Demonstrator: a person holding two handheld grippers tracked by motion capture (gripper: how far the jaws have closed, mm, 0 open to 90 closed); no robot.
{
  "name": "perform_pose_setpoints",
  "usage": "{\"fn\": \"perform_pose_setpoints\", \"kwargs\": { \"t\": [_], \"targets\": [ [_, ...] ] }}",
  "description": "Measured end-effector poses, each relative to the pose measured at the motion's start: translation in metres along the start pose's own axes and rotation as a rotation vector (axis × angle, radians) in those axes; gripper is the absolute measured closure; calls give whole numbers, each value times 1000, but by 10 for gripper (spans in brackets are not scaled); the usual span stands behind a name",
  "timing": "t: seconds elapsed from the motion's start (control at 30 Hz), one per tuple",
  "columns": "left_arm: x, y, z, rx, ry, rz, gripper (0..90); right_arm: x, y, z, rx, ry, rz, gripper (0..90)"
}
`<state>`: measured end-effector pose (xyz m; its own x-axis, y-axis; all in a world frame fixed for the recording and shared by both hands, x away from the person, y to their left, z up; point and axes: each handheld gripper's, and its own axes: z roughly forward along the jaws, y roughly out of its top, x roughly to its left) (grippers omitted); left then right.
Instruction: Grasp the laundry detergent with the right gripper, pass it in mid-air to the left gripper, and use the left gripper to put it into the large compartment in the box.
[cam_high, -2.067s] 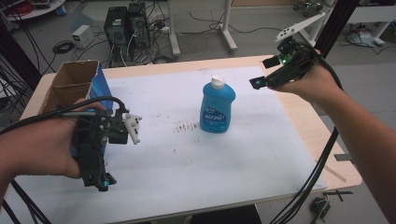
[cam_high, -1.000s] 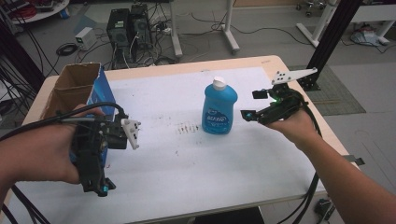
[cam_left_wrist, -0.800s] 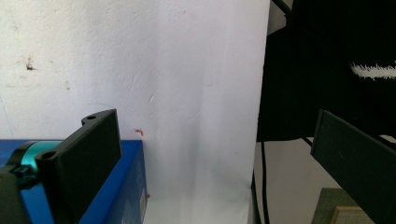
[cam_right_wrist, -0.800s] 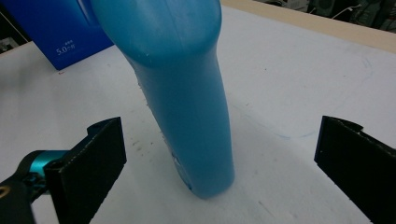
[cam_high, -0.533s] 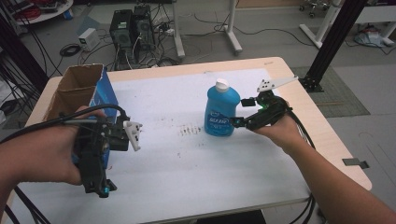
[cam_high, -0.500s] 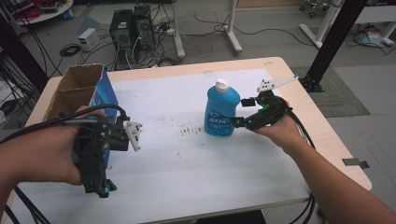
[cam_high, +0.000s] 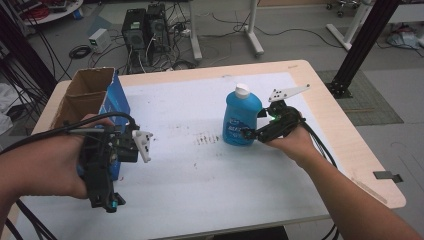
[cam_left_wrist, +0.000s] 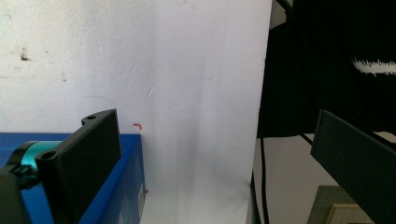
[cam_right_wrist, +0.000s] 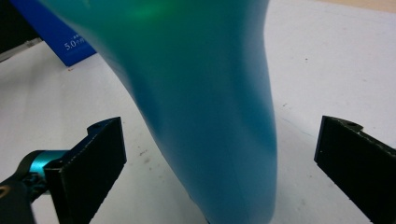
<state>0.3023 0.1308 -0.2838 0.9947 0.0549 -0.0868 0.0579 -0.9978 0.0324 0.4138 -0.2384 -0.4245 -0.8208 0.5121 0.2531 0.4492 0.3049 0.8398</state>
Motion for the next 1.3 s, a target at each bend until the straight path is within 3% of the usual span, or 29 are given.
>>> {"fn": "perform_pose_setpoints", "kwargs": {
  "t": [0.33,1.0,1.3],
  "targets": [
    [-1,-4,-1,7,0,-7,17,1,0,9,-36,17,9,14],
    [0,-9,1,11,-3,-18,18,1,-2,21,-48,36,3,46],
    [0,-9,2,3,-4,-24,18,-1,-1,18,-99,34,-1,139]
  ]
}}
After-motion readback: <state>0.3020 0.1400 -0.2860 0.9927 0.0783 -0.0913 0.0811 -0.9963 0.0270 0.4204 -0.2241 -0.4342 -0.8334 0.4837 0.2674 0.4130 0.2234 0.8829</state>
